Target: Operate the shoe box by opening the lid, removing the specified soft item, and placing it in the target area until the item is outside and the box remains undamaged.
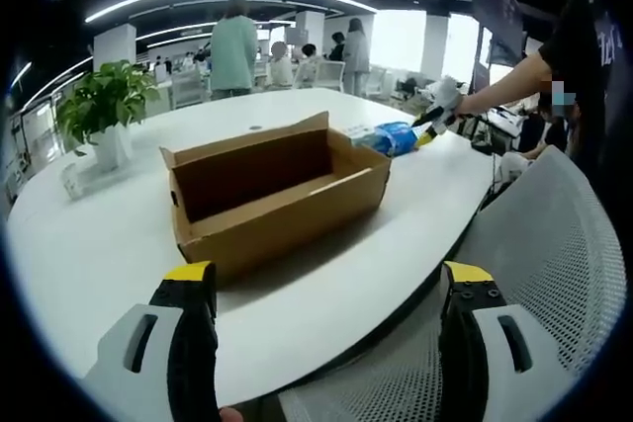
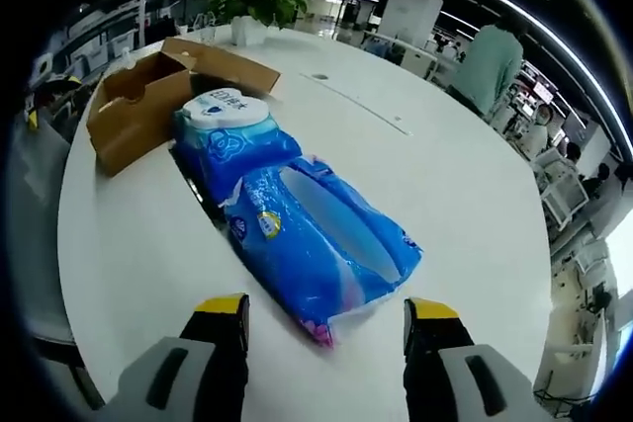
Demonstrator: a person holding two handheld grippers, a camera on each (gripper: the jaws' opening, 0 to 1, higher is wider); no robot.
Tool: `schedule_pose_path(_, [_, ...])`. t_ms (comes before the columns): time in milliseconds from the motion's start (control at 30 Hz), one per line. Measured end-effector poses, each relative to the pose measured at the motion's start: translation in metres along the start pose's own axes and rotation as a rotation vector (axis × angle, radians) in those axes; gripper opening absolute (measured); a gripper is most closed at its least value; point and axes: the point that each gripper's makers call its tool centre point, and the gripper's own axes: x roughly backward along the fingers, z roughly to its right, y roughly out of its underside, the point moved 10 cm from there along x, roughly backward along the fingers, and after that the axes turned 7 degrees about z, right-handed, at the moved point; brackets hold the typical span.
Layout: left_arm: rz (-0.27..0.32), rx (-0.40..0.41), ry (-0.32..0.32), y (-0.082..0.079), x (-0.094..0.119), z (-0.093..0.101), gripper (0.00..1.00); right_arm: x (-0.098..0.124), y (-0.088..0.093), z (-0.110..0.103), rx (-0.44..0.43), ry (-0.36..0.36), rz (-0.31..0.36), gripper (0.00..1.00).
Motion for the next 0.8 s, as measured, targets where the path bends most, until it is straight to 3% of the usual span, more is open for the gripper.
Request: schedule_pose_path(800, [0.062,0.031,0.023,-0.006,0.0,-0.005,0.99,0.05,-0.04,-0.066,-0.071,0.058,0.182,0.85])
